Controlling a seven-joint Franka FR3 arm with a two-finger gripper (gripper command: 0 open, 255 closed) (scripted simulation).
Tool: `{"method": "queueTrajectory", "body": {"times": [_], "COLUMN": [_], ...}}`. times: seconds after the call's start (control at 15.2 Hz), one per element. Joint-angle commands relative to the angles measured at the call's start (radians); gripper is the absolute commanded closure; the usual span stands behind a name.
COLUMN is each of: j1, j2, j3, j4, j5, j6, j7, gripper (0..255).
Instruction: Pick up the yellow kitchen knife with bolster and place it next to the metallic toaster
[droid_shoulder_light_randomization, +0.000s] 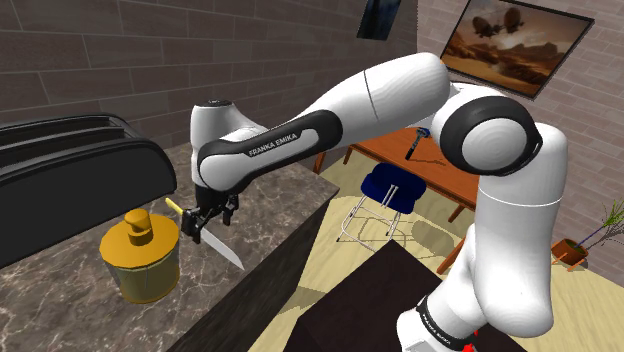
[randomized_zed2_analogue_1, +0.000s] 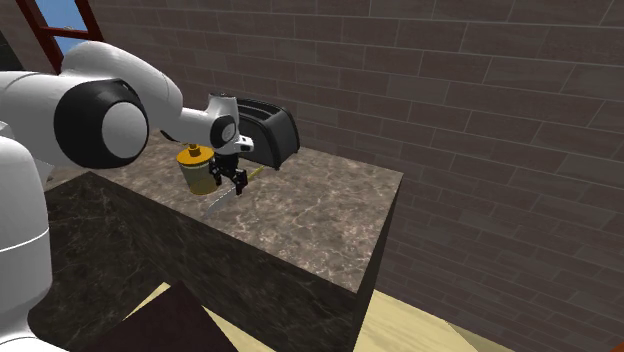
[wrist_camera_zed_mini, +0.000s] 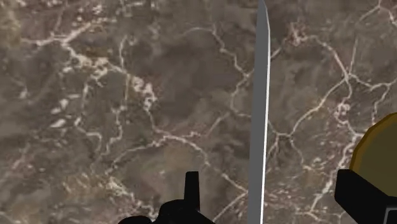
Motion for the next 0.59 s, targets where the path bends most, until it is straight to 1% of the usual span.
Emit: {"method": "queueTrajectory", "body": {"times": [0.0,0.07,0.53], "j1": [-0.004,-0.006,-0.006], "j2": [-0.026,-0.037,-0.037], "j3": [0.0,0.0,0.0], "j4": [0.024,0.035,0.035], "j5": [0.001,0.002,0.002], "j6": [-0.05,-0.073,-0.073], "j7": [-0.001,-0.001,-0.001], "gripper": [0,0,0]}}
